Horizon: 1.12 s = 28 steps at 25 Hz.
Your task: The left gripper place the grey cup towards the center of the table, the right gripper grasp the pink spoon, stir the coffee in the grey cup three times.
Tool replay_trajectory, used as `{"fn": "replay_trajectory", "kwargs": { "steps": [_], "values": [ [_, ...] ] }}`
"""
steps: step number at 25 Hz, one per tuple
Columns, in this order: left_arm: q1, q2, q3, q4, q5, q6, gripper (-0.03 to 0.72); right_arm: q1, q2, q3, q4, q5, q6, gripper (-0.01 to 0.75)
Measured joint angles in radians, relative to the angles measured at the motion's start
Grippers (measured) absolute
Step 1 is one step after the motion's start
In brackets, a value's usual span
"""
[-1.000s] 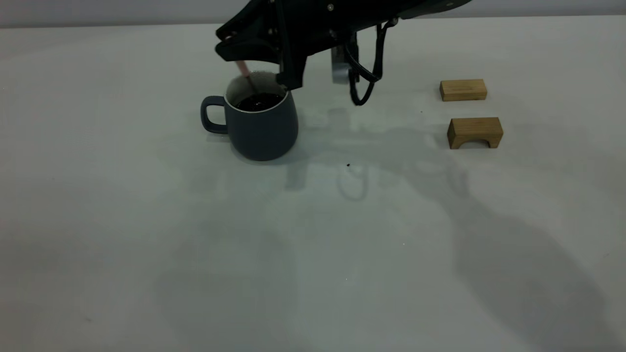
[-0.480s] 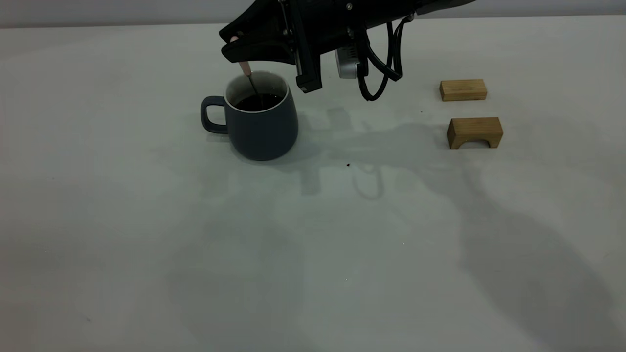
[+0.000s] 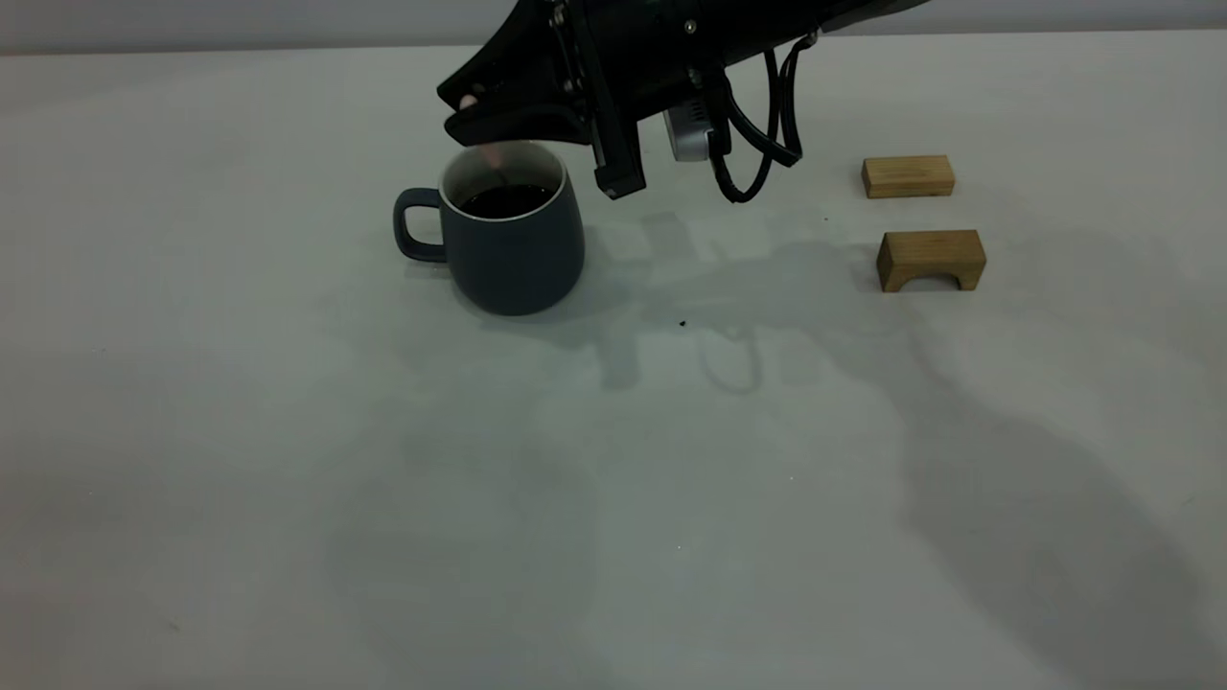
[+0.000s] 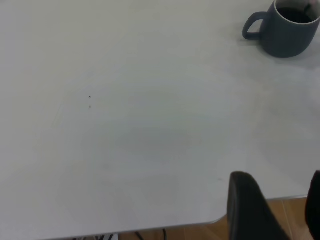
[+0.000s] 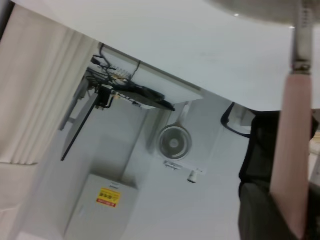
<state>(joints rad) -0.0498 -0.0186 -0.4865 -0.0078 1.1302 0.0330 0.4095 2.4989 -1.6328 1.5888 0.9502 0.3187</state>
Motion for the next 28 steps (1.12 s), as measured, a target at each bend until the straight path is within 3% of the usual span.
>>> {"fn": "replay_trajectory", "kwargs": {
  "steps": [7,12,17,23,28],
  "values": [
    [0.0,0.0,0.0,0.0,0.0,0.0,0.355,0.0,0.0,0.0,-0.064,0.03,-0.021,0.534],
    [0.0,0.0,0.0,0.0,0.0,0.0,0.355,0.0,-0.059,0.0,-0.21,0.066,-0.117,0.659],
    [0.0,0.0,0.0,0.0,0.0,0.0,0.355,0.0,-0.261,0.0,-0.524,0.088,-0.257,0.644],
    [0.0,0.0,0.0,0.0,0.0,0.0,0.355,0.0,-0.507,0.0,-0.845,0.125,-0.303,0.508],
    [0.0,0.0,0.0,0.0,0.0,0.0,0.355,-0.005,-0.662,0.0,-0.913,0.184,-0.319,0.384]
  ]
}}
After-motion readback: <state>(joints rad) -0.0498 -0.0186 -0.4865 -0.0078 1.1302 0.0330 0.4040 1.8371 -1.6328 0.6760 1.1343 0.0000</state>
